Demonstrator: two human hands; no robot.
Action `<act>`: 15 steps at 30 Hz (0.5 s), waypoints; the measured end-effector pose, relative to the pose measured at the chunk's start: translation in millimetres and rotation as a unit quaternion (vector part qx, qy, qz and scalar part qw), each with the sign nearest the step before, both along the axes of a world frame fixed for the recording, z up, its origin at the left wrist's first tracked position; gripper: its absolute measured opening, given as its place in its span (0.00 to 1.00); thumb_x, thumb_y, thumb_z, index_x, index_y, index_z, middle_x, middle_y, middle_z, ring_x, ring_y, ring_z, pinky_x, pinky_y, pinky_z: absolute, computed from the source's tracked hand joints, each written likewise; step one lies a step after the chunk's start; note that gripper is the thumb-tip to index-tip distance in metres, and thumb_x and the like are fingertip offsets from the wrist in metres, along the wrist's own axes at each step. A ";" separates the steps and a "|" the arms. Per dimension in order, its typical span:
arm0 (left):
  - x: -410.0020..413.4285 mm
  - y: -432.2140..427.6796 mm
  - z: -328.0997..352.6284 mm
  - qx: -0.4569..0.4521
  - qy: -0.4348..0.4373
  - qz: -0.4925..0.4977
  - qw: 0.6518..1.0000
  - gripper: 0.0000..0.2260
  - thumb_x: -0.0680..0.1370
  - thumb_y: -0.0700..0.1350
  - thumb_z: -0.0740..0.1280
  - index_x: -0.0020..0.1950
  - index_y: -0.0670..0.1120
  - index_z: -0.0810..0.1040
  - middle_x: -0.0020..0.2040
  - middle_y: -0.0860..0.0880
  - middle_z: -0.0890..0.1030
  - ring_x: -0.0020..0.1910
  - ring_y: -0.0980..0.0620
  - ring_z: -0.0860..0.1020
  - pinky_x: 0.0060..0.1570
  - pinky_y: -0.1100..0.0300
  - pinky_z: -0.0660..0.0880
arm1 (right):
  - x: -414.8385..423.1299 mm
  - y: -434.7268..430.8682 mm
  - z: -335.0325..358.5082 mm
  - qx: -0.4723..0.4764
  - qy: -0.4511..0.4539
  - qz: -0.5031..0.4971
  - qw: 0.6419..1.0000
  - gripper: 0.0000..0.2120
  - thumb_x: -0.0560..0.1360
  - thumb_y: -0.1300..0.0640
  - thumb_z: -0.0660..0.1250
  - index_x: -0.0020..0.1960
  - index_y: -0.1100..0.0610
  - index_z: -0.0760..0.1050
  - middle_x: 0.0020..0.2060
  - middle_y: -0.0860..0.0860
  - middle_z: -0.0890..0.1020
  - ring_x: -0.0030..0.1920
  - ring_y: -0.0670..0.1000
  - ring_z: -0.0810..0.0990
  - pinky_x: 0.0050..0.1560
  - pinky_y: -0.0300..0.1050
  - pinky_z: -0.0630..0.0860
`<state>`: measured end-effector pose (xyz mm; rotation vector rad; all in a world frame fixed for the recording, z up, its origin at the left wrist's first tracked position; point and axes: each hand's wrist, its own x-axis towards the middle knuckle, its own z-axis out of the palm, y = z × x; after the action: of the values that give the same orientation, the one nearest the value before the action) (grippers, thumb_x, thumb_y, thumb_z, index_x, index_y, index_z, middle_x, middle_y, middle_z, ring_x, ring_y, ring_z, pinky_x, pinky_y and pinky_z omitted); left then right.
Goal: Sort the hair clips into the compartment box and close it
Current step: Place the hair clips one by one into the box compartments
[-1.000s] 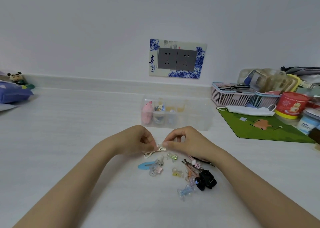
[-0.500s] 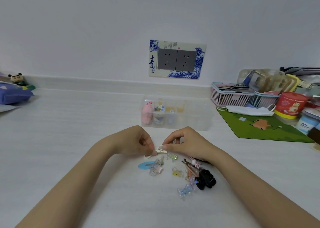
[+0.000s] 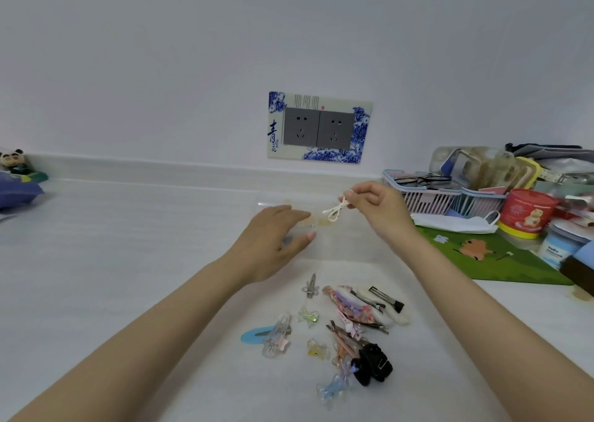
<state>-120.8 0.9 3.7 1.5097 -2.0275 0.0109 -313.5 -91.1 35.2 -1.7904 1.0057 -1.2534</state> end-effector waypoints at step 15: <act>-1.5 -41.9 4.8 0.077 -0.186 0.059 0.978 0.30 0.76 0.65 0.50 0.70 0.48 0.68 0.70 0.50 0.71 0.74 0.50 0.58 0.75 0.53 0.46 | 15.5 -49.1 -11.9 -0.045 0.325 0.080 0.941 0.10 0.74 0.49 0.67 0.47 0.54 0.83 0.50 0.51 0.82 0.51 0.50 0.76 0.57 0.48 0.71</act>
<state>-122.3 -41.0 8.5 1.8366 -2.2652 0.2012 -298.0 -140.2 23.2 -2.3757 1.1263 -0.6105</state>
